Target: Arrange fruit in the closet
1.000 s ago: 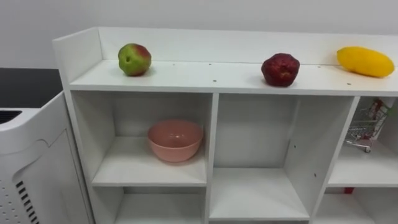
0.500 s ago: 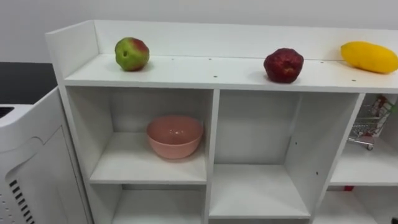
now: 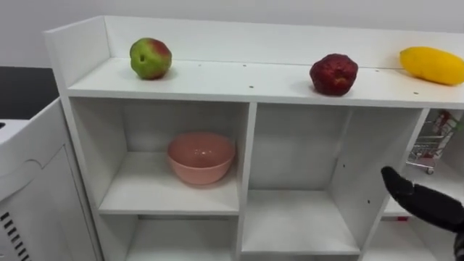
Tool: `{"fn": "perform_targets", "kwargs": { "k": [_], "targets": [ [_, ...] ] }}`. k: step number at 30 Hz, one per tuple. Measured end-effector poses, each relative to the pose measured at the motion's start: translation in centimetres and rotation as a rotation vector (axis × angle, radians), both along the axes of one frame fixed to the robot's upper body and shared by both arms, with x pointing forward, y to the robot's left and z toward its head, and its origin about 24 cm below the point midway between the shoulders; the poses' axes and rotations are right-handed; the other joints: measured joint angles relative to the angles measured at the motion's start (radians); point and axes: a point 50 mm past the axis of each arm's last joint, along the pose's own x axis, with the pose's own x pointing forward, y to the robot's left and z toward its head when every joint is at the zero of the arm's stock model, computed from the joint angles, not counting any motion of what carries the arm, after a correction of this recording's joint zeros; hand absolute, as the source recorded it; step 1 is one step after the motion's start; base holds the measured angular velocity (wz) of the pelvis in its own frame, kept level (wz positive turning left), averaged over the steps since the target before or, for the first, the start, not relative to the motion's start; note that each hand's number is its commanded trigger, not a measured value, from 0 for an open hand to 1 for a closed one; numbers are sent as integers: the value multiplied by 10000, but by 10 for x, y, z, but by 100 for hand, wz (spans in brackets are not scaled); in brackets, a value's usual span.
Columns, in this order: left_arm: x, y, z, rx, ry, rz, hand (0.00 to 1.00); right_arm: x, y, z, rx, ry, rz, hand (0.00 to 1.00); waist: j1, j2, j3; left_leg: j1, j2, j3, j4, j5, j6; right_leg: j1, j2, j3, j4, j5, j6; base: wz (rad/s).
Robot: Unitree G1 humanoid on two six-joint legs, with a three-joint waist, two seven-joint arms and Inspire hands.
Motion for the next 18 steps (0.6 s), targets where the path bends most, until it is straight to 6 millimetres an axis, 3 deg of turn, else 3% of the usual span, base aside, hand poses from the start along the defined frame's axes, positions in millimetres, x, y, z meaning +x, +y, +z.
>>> {"fn": "perform_targets", "kwargs": {
  "k": [4, 9, 12, 18],
  "targets": [
    [2, 0, 0, -114, -7, -51, 0, 10, 4, 22, -120, -799, 147, 0, 61, -161, 61, -51, 2, -10, -4, 0, 0, -68, 0, -70, 7, 0, 0, 4],
    [1, 6, 2, 25, 67, -183, 0, 21, 12, 56, -547, -1916, 554, 0, 177, -289, 40, -159, -7, -149, 18, 0, 0, -84, -4, -120, 5, 2, -2, 4],
    [0, 10, 2, 128, 235, -380, 0, 24, 12, 69, -871, -2260, 570, 0, 251, -314, 47, -154, -13, -341, 32, 1, -1, 8, -16, -368, 4, 2, -2, 18],
    [4, 10, 2, 107, 477, -651, 0, 39, 8, 73, -832, -1924, 591, 0, 361, -404, 59, -165, -21, -590, 67, 5, -6, 89, -39, -638, -10, 1, -2, 14]
  ]
}}
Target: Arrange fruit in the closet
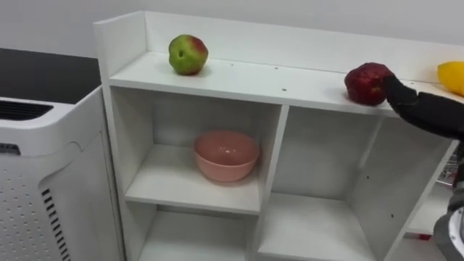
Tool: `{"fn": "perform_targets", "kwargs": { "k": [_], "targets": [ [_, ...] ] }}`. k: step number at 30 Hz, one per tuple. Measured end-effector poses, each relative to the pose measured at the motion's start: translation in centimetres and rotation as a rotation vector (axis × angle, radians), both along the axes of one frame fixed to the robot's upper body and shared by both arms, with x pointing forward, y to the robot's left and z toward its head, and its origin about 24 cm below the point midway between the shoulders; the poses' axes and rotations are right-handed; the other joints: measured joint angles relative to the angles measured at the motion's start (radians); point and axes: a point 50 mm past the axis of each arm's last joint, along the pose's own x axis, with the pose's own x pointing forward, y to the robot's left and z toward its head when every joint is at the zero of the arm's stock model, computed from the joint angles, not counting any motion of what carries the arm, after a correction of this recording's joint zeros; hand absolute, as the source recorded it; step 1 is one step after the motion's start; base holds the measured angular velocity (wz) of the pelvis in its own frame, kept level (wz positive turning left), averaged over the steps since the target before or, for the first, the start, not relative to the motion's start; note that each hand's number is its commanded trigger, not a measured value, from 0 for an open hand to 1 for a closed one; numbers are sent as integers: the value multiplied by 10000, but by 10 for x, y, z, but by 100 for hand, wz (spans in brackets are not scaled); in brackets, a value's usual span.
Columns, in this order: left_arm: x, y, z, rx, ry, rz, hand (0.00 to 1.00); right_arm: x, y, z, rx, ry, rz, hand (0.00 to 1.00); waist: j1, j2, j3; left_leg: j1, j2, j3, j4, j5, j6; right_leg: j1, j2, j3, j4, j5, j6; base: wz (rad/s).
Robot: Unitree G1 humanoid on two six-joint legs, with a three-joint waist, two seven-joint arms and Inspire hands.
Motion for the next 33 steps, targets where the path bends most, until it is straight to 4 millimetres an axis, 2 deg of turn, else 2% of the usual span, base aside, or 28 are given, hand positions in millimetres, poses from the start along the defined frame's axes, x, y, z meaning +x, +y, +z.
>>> {"fn": "perform_targets", "kwargs": {
  "k": [7, 12, 16, 17, 18, 19, 21, 22, 27, 33],
  "targets": [
    [6, 1, 2, 19, -70, -135, 0, 10, 0, -1, 75, 468, 464, 0, 202, -28, -7, -30, -3, -108, -2, 1, -1, 9, 0, -85, -22, 0, 0, 4],
    [11, 1, 2, 9, -140, -338, 0, 20, -2, -1, -190, 935, 749, 0, 254, -139, 10, 54, -2, -256, -6, 1, -1, 129, 16, -64, -44, 0, 0, 6],
    [10, 3, 2, 24, -170, -212, 0, 26, -9, -2, -334, 1292, 794, 0, 341, -216, -10, 91, 4, -288, -6, 1, -1, 174, 30, 7, -57, 0, 0, 0],
    [10, 4, 3, 43, -177, -160, 0, 26, -9, -2, -370, 1326, 869, 3, 365, -226, -8, 112, 9, -308, -6, 1, -1, 183, 38, 13, -58, 0, 0, -7],
    [9, 4, 3, 60, -164, -130, 0, 26, -9, -2, -393, 1335, 884, 30, 378, -230, -10, 122, 9, -359, -7, 1, -1, 190, 40, 8, -56, 0, 0, -6],
    [9, 5, 3, 67, -175, -108, 0, 26, -9, -2, -396, 1333, 884, 30, 379, -232, -11, 120, 9, -385, -7, 1, -1, 189, 41, 6, -57, 0, 0, 0],
    [10, 5, 3, 90, -223, -81, 0, 26, -11, -1, -435, 1334, 887, 94, 390, -251, -12, 112, 3, -532, -20, 1, -1, 189, 47, 9, -55, 0, 0, 0],
    [10, 6, 3, 89, -242, -75, 0, 26, -11, 0, -461, 1351, 901, 100, 392, -256, -10, 112, 2, -532, -21, 1, -1, 189, 46, 8, -54, 0, 0, 0],
    [13, 8, 5, 178, -377, -30, 0, 27, -16, -1, -450, 1525, 1073, 100, 393, -317, -27, 128, 0, -518, -23, 1, -1, 185, 41, 6, -52, 0, 0, 0],
    [16, 8, 5, 174, -439, -69, 0, 30, -24, -7, -391, 1913, 926, 100, 428, -348, 1, 138, -7, -509, -28, 1, -1, 202, 28, -17, -53, 0, 0, 0]
  ]
}}
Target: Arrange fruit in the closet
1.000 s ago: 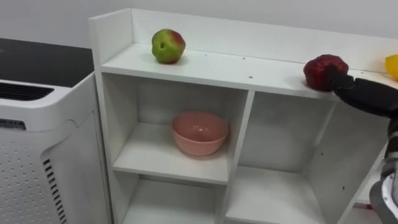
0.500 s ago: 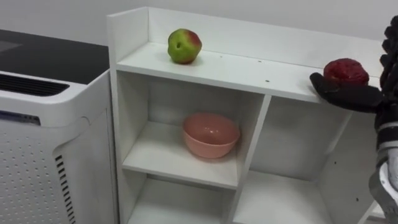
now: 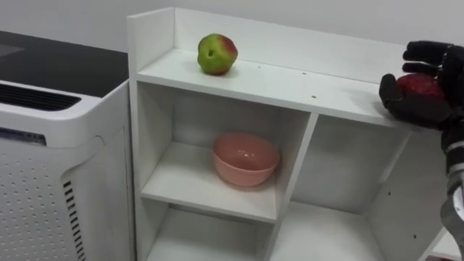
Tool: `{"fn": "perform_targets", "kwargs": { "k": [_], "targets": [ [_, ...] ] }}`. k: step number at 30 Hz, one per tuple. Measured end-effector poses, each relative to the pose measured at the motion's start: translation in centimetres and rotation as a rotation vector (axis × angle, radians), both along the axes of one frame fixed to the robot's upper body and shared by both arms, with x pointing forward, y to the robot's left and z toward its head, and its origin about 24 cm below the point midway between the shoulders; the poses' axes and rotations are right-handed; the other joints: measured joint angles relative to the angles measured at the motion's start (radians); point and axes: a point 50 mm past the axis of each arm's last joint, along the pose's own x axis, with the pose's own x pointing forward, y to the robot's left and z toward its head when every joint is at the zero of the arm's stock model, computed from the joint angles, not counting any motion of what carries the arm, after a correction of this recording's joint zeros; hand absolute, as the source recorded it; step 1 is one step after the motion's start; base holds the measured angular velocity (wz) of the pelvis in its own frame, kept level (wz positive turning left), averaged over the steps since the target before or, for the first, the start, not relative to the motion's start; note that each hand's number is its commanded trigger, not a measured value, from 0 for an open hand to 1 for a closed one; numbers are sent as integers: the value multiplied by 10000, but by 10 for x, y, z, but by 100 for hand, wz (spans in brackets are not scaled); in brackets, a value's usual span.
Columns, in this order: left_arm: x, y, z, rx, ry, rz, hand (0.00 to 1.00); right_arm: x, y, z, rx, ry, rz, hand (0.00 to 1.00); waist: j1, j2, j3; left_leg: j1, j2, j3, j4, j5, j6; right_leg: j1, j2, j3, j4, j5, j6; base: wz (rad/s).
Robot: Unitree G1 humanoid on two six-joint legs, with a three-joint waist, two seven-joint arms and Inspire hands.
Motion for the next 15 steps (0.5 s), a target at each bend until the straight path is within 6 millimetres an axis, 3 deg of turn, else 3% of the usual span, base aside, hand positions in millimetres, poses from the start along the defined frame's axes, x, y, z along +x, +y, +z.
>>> {"fn": "perform_targets", "kwargs": {
  "k": [8, 15],
  "targets": [
    [0, 2, 0, 71, 91, 11, 0, 1, -3, 2, 269, -200, 123, 100, -21, 124, 69, -163, -55, 48, 82, 1, 1, -46, -60, -62, -18, 0, 1, 0],
    [1, 4, 1, 29, 238, -180, 0, 2, -2, 2, -141, -86, 172, 100, -125, 150, -42, -228, -87, 50, 235, 3, 4, -36, -84, -48, -10, 0, 1, 0]
  ]
}}
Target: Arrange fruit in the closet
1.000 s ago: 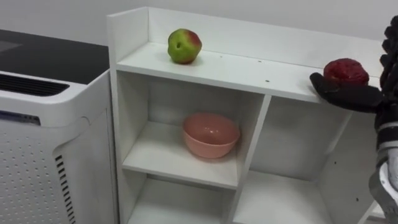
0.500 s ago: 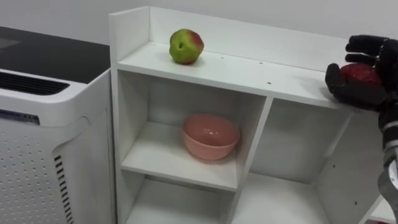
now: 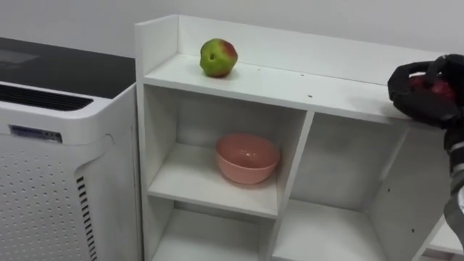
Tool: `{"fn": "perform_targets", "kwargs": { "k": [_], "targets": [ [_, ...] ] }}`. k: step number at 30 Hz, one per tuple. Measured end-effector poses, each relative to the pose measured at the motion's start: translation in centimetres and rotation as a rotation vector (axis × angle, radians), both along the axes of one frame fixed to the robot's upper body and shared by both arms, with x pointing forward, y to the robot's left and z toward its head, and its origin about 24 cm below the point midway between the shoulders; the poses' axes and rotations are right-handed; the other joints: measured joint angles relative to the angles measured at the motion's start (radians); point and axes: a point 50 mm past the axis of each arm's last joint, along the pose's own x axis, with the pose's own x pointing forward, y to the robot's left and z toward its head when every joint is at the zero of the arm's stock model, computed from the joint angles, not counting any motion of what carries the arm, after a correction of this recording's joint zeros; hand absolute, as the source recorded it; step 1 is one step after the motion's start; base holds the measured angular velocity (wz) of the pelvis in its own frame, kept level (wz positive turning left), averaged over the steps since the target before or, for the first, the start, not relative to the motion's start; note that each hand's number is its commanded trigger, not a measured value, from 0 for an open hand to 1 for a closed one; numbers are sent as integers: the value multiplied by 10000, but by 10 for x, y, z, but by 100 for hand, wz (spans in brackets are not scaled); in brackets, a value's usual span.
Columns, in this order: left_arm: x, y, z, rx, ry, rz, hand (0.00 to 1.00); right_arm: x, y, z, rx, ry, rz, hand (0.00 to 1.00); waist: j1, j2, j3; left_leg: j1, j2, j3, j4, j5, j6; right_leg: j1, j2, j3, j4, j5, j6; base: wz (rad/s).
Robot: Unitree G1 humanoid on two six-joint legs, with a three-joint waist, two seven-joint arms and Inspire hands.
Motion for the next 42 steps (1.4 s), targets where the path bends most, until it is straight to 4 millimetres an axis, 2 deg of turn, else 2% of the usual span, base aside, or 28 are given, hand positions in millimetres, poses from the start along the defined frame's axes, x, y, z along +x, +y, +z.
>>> {"fn": "perform_targets", "kwargs": {
  "k": [7, 10, 13, 18, 24, 28, 31, 35, 38, 40, 42],
  "targets": [
    [-1, 2, 1, 77, 8, -1, 0, -1, 1, -7, 537, 160, 383, 100, -85, -64, -44, 108, 8, 172, 5, 5, -1, 4, -11, 94, 30, 0, 0, -8],
    [-4, 2, 1, 105, 24, 52, 0, -4, 7, -15, 731, 451, 846, 100, -114, -58, -40, 135, 14, 257, 5, 5, 0, -2, -13, 158, 61, 0, -1, -9],
    [-2, 1, 0, 137, -64, 19, 0, -7, 13, -15, 870, 419, 1364, 100, -167, -1, -32, 83, 15, 294, 23, 8, 4, -76, -10, 215, 80, 2, -3, -6],
    [-1, 0, 0, 113, -67, 12, 0, -14, 29, -11, 1732, 190, 2877, 100, -142, 156, -101, -4, 35, 384, 2, 23, 2, -240, 4, 299, 171, 4, -6, -4],
    [-5, -1, 0, 53, -14, 167, 0, -26, 46, -7, 2439, -157, 4728, 100, -101, 240, -48, -52, 35, 385, -8, 23, 2, -282, 4, 372, 151, 4, -6, 0],
    [-8, -1, -1, 56, 67, 192, 0, -31, 56, -11, 2448, 65, 5644, 100, -104, 339, 4, -59, 43, 396, -14, 23, 2, -296, 8, 380, 151, 4, -6, 0],
    [-11, -2, -1, 45, 188, 126, 0, -33, 60, -26, 3015, 536, 6168, 100, -92, 425, 22, -111, 51, 409, -8, 23, 2, -330, 14, 365, 154, 4, -6, 0],
    [-7, -7, -2, -60, 135, -97, 0, -35, 68, -51, 4355, 1123, 6513, 100, -93, 438, -33, -584, 51, 418, 180, 24, 0, -727, 4, 320, 198, 26, -42, 0],
    [-5, -8, -3, -56, 84, 106, 0, -29, 72, -83, 5691, 2124, 6516, 100, -108, 470, -17, -891, 57, 450, 335, 25, -1, -938, -13, 231, 210, 60, -81, 3],
    [0, -11, -5, -155, -36, 134, 0, -25, 69, -116, 6721, 3094, 5922, 100, -97, 558, -27, -1266, 64, 432, 556, 26, -1, -1279, -37, 159, 423, 59, -81, 12],
    [6, -15, -5, -298, -214, 164, 0, -25, 65, -137, 7455, 3772, 5478, 100, -73, 626, -14, -1693, 56, 376, 780, 30, 6, -1649, -73, 81, 582, 59, -81, 16]
  ]
}}
